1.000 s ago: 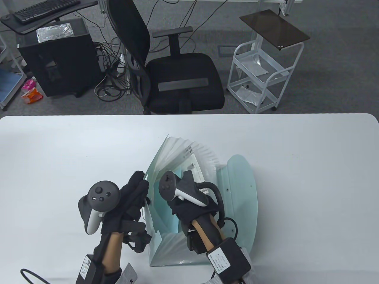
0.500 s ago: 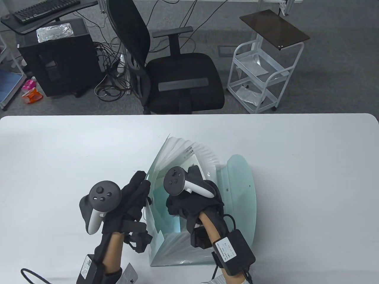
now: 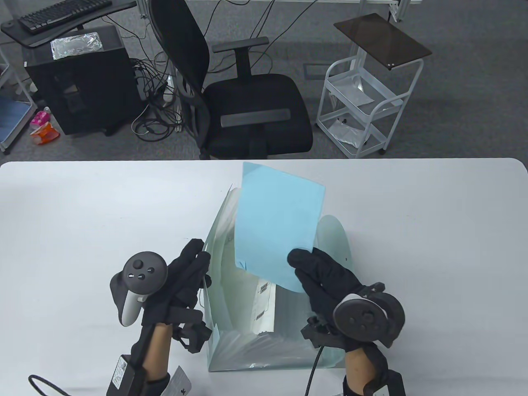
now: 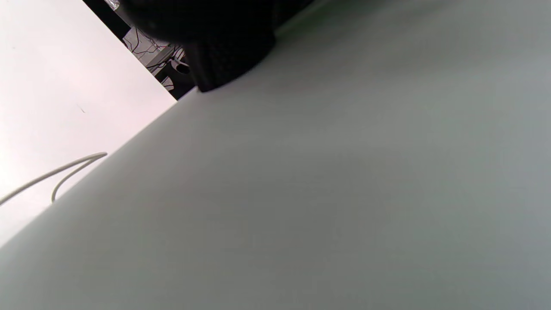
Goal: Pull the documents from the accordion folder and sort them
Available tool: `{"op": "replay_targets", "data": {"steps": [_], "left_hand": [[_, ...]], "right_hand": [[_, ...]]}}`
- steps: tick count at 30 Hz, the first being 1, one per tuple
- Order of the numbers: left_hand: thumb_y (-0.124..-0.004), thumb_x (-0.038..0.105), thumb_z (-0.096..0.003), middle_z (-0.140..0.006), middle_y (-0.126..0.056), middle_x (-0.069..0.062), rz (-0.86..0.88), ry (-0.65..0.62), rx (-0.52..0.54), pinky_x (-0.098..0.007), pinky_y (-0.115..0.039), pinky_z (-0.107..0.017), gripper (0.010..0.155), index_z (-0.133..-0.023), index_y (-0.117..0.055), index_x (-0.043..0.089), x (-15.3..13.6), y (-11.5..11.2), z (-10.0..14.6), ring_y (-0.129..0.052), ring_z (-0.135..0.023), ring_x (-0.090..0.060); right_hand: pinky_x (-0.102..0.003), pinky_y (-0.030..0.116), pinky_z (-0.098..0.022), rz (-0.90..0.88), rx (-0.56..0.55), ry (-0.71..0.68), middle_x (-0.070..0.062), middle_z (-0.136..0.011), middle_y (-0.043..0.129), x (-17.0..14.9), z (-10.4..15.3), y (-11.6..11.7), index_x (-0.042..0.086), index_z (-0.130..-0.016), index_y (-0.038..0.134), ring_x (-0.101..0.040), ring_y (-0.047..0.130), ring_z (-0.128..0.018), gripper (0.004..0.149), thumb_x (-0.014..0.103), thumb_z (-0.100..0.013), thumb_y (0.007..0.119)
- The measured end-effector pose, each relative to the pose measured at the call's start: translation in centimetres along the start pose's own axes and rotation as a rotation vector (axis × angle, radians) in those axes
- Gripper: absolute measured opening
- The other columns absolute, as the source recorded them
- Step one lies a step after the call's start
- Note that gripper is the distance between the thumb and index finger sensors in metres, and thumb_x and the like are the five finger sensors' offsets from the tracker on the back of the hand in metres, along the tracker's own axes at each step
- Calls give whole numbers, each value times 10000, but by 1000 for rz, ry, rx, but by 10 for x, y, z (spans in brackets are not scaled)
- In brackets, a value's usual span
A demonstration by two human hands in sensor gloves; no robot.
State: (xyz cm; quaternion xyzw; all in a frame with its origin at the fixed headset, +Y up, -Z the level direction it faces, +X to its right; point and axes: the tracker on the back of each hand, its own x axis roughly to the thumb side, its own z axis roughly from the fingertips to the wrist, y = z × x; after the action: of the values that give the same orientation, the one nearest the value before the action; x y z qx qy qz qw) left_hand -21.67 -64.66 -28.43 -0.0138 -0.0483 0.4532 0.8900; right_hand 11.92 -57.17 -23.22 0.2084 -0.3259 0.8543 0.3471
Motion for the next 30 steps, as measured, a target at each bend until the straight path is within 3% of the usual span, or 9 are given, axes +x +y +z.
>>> {"op": "replay_targets", "data": {"steps": [4, 8, 13, 17, 24, 26, 30], "left_hand": [[-526, 481, -684, -877, -806, -266, 0, 0, -1, -305, -830, -331, 685, -1140, -502, -30, 0, 0, 0, -996, -547, -230], [-526, 482, -684, -877, -806, -266, 3, 0, -4, -305, -830, -331, 687, -1141, -501, -31, 0, 0, 0, -995, -547, -230], [-526, 483, -685, -878, -804, -267, 4, -1, -6, -306, -829, -332, 688, -1141, -500, -30, 0, 0, 0, -994, -549, -231], [-526, 483, -684, -878, -804, -267, 3, -2, -5, -306, -829, -333, 689, -1141, -500, -31, 0, 0, 0, -994, -548, -230], [-525, 485, -684, -879, -804, -264, 6, -3, -7, -305, -829, -333, 688, -1141, -500, -28, 0, 0, -1, -994, -549, -228], [-527, 484, -683, -878, -804, -265, 7, -3, -7, -305, -829, -333, 689, -1141, -501, -30, 0, 0, -1, -994, -548, -229], [-525, 486, -683, -880, -803, -262, 9, -2, -6, -305, -829, -334, 689, -1142, -499, -28, -1, 0, 0, -993, -550, -227]], "right_hand": [[-288, 879, -466, 1, -214, 35, -5, -840, 873, -12, 6, -35, 286, -826, 709, -180, 981, -604, 365, 225, -470, 755], [-299, 863, -494, 40, -353, 80, 3, -860, 855, -20, 13, -61, 297, -836, 694, -185, 962, -636, 363, 220, -484, 741], [-312, 848, -516, 69, -449, 119, 8, -873, 843, -26, 23, -89, 302, -842, 686, -191, 947, -659, 364, 214, -492, 733], [-329, 826, -551, 155, -471, 188, 23, -891, 826, -41, 26, -99, 320, -844, 673, -199, 926, -693, 364, 208, -501, 718], [-359, 797, -588, 271, -341, 367, 25, -910, 801, -97, 28, -79, 326, -845, 662, -214, 898, -725, 363, 182, -513, 690], [-360, 797, -584, 304, -247, 456, 22, -901, 807, -119, 28, -65, 323, -844, 664, -217, 900, -714, 365, 175, -512, 687], [-369, 801, -545, 376, 87, 658, -16, -863, 811, -165, 36, -30, 287, -845, 652, -216, 902, -651, 364, 149, -509, 654]]}}
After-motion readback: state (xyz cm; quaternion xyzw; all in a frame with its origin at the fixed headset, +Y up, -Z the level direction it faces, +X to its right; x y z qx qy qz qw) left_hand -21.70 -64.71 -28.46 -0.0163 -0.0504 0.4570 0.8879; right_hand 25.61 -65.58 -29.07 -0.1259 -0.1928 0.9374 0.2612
